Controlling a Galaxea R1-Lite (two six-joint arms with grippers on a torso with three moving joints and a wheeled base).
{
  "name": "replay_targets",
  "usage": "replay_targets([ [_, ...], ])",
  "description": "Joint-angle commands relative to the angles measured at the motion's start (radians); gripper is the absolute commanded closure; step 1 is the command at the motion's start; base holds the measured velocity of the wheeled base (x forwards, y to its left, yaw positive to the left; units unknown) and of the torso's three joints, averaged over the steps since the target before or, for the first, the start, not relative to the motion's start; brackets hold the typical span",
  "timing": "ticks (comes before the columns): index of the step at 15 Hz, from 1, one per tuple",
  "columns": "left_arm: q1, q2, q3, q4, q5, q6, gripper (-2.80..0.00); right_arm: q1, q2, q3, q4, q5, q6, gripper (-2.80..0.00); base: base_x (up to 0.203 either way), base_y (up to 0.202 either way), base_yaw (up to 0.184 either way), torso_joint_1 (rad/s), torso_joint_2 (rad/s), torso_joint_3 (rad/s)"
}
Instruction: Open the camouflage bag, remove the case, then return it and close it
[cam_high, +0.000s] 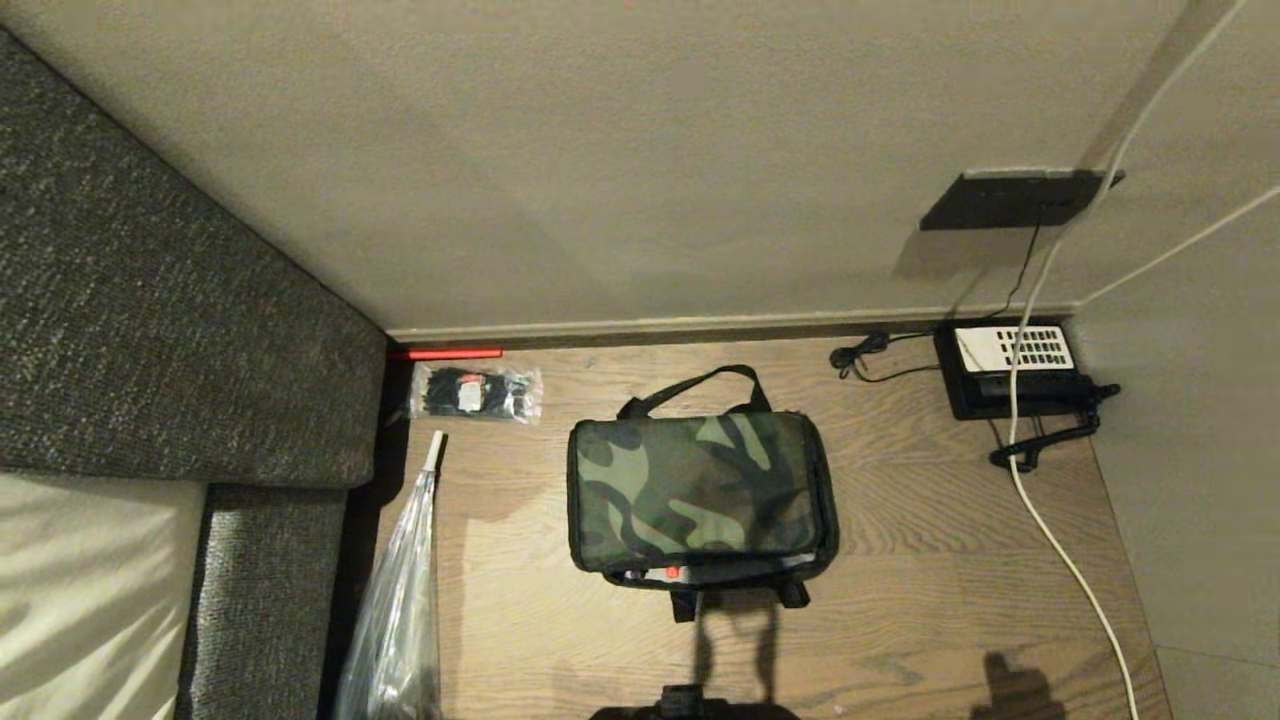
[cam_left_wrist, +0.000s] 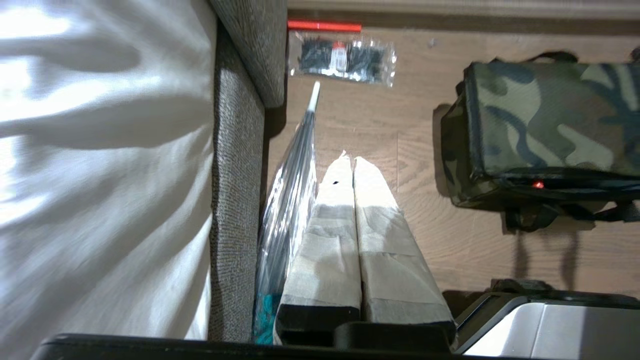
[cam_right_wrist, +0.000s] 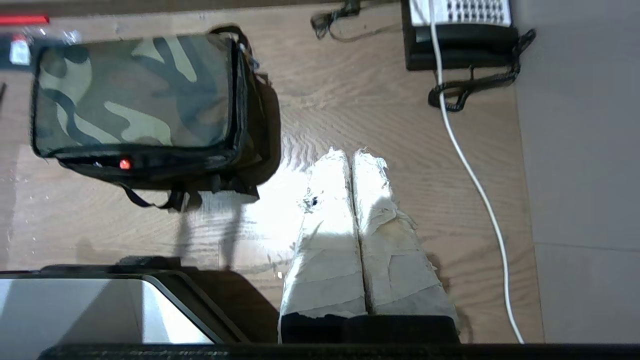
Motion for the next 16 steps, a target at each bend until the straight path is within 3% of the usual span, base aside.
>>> replay_targets([
  [1,0.000,0.000,0.003,0.000,0.000,0.000,0.00,0.000,-0.002,0.000,0.000,0.000,0.000,0.00,0.000,0.000,0.000,0.007,0.01,0.203],
  [16,0.000,0.000,0.003,0.000,0.000,-0.003,0.00,0.000,0.000,0.000,0.000,0.000,0.003,0.00,0.000,0.000,0.000,0.002,0.00,0.202],
])
